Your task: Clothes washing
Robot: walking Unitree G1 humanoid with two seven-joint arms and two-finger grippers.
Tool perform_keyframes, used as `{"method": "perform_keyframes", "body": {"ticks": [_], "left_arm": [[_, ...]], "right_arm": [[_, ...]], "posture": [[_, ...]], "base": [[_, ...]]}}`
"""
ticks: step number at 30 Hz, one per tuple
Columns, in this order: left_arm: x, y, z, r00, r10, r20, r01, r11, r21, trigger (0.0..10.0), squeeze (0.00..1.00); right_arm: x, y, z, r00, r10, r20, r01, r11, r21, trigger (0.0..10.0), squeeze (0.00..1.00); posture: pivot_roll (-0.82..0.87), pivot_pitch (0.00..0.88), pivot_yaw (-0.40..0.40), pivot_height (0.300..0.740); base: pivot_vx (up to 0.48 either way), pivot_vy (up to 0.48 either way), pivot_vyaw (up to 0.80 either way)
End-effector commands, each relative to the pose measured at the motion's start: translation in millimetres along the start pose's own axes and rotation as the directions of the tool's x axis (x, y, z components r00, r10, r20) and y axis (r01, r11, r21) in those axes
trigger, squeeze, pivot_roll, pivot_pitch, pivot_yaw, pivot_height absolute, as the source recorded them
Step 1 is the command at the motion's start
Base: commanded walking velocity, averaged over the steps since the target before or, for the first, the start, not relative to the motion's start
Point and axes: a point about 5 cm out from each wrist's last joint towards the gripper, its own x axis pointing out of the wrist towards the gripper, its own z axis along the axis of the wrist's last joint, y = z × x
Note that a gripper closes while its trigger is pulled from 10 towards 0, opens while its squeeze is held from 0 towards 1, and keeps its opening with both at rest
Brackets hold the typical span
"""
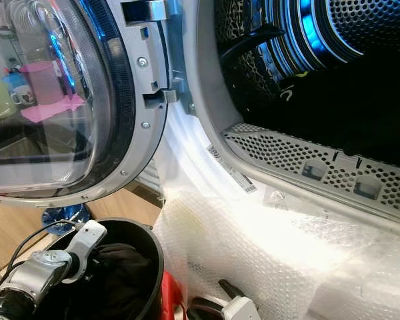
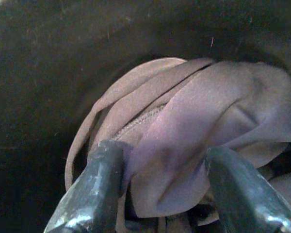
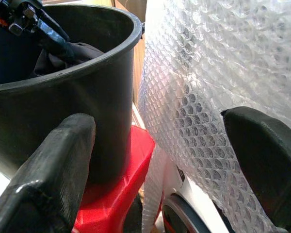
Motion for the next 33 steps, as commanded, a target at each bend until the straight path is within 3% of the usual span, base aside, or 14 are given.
{"method": "perform_keyframes", "body": {"ticks": [1,7,8,9,33], "left_arm": [[-0.2,3.4,-3.5,0.999,0.021,-0.032,-0.022,0.999,-0.031,10.0,0.0],[3.8,-6.0,-1.5,0.999,-0.027,-0.019,0.025,0.995,-0.093,10.0,0.0],[4.6,-7.8,0.2,0.999,-0.033,-0.014,0.032,0.995,-0.095,0.4,0.0],[5.0,-8.9,1.1,0.999,-0.039,-0.01,0.038,0.995,-0.092,0.0,0.0],[7.1,-24.4,-1.5,0.989,-0.143,-0.022,0.141,0.988,-0.066,0.0,0.0]], "right_arm": [[-0.7,-0.8,-0.6,1.0,-0.002,-0.004,0.002,1.0,0.0,10.0,0.0],[-0.7,-1.9,0.0,1.0,-0.007,-0.003,0.007,1.0,0.0,10.0,0.0],[-1.0,-2.7,0.4,1.0,-0.01,-0.002,0.01,1.0,0.0,10.0,0.0],[-1.1,-3.0,0.5,1.0,-0.012,-0.002,0.012,1.0,0.0,10.0,0.0],[-2.1,-3.4,0.6,1.0,-0.023,-0.001,0.023,1.0,0.007,10.0,0.0]], "posture": [[0.13,0.0,0.088,0.74],[0.13,0.0,0.086,0.74],[0.12,0.0,0.085,0.74],[0.12,0.0,0.085,0.74],[0.12,0.0,0.086,0.74]], "base": [[0.0,0.0,0.0],[0.0,0.0,0.0],[0.0,0.0,0.0],[0.0,0.0,0.0],[0.0,0.0,0.0]]}}
